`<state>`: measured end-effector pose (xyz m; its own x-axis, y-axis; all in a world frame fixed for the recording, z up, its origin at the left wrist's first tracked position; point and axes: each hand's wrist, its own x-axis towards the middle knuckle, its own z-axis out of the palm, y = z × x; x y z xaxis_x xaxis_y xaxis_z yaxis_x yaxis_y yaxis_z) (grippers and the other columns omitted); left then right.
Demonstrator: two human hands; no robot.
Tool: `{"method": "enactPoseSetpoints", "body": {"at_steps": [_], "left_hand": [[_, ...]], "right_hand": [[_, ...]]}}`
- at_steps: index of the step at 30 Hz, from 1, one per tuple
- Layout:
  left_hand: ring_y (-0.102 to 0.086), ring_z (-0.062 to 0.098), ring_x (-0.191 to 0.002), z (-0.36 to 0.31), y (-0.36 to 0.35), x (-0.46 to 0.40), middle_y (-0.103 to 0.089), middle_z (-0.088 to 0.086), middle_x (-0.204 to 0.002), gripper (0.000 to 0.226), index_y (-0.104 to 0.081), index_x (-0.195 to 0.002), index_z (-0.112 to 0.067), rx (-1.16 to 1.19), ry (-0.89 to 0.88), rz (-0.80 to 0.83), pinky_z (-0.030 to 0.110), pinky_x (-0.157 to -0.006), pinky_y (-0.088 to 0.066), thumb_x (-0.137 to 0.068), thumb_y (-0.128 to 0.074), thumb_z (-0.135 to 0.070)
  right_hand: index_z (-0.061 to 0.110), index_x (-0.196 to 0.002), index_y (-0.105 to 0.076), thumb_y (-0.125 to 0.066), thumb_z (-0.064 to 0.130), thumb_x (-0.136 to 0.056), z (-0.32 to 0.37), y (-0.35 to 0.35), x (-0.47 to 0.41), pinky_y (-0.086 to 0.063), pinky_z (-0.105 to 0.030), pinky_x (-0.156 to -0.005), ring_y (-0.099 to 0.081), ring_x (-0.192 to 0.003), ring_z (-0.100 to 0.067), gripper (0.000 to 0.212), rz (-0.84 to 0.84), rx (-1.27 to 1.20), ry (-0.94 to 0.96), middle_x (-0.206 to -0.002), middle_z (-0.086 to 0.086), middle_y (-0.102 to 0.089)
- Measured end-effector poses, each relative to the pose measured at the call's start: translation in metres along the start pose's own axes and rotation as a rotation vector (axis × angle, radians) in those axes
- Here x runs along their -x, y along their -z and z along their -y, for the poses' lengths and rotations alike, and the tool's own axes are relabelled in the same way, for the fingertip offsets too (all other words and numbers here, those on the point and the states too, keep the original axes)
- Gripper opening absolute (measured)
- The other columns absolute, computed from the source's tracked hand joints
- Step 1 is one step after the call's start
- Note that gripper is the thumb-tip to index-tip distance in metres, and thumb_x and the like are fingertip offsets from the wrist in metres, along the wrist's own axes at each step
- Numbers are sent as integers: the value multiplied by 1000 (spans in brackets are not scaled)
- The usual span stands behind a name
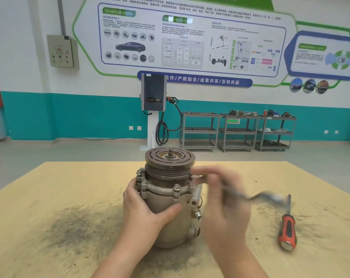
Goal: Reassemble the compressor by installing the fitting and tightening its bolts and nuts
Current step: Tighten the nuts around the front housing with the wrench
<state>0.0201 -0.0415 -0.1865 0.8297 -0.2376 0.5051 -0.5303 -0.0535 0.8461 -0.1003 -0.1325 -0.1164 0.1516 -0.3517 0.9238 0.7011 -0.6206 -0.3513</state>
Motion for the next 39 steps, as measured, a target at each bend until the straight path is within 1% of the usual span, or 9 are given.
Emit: {"method": "enactPoseSetpoints", "body": {"at_steps": [6, 13, 16, 21, 23, 26, 29, 32, 39], "left_hand": [[-34, 11, -130, 0, 2, 1, -27, -19, -128, 117, -17, -132, -50, -41, 22, 22, 34, -111, -33, -33, -71, -82], [-32, 12, -133, -7, 4, 2, -26, -17, -134, 125, -14, -141, -43, -56, 47, 47, 35, -114, -31, -36, -71, -80], [-29, 11, -134, -11, 6, 4, -22, -19, -131, 129, -12, -144, -38, -61, 53, 67, 36, -115, -30, -37, -69, -80], [-29, 9, -131, -8, 5, 4, -23, -19, -133, 122, -12, -137, -49, -71, 44, 59, 31, -111, -29, -35, -69, -85], [-34, 11, -128, -8, 3, 3, -28, -13, -137, 122, -16, -138, -44, -57, 56, 27, 32, -108, -33, -36, -67, -89], [-48, 30, -125, -11, -2, -3, -47, 10, -135, 90, -38, -132, -19, 47, 80, -53, 46, -105, -43, -54, -56, -60], [-47, 24, -122, -12, -1, -4, -46, 8, -130, 128, -35, -136, -9, 55, 89, -25, 42, -103, -42, -38, -67, -84], [-30, 1, -120, -8, 1, 3, -26, -18, -127, 124, -17, -138, -41, -56, 53, -21, 27, -104, -29, -34, -69, -84], [-33, 7, -126, -9, 2, 3, -27, -15, -132, 129, -15, -144, -34, -49, 55, 16, 28, -109, -30, -35, -71, -72]], "right_hand": [[23, -117, -41, -25, 1, -105, -10, 16, -22, -49, -25, -52, -67, -63, -24, 30, -363, -496, -568, -73, -7, -69], [9, -122, -38, -30, 0, -103, -27, 24, -26, -49, -24, -48, -69, -62, -23, 22, -320, -656, -765, -62, -6, -63], [12, -118, -40, -30, 8, -105, -24, 19, -19, -53, -25, -54, -68, -64, -22, 17, -311, -521, -607, -64, -2, -63], [20, -110, -49, -42, 29, -103, -15, -6, 12, -53, -28, -70, -65, -75, -16, 13, -63, 18, 62, -83, -2, -65], [14, -100, -60, -51, 25, -100, -13, -13, 20, -52, -32, -70, -63, -79, -19, 15, 62, 141, 148, -86, -2, -64], [3, -87, -71, -69, 13, -88, -10, -21, 25, -51, -34, -76, -61, -86, -18, 10, 164, 284, 208, -86, -4, -67], [4, -93, -70, -67, 13, -90, -5, -16, 20, -52, -35, -80, -63, -91, -18, 10, 167, 232, 198, -93, -4, -68], [19, -114, -53, -43, 23, -102, 2, -8, 7, -53, -26, -75, -67, -86, -17, 16, 24, 30, 52, -97, -2, -69], [23, -118, -40, -28, 0, -104, -3, 10, -19, -52, -25, -52, -69, -66, -27, 29, -335, -477, -565, -82, -10, -69]]}}
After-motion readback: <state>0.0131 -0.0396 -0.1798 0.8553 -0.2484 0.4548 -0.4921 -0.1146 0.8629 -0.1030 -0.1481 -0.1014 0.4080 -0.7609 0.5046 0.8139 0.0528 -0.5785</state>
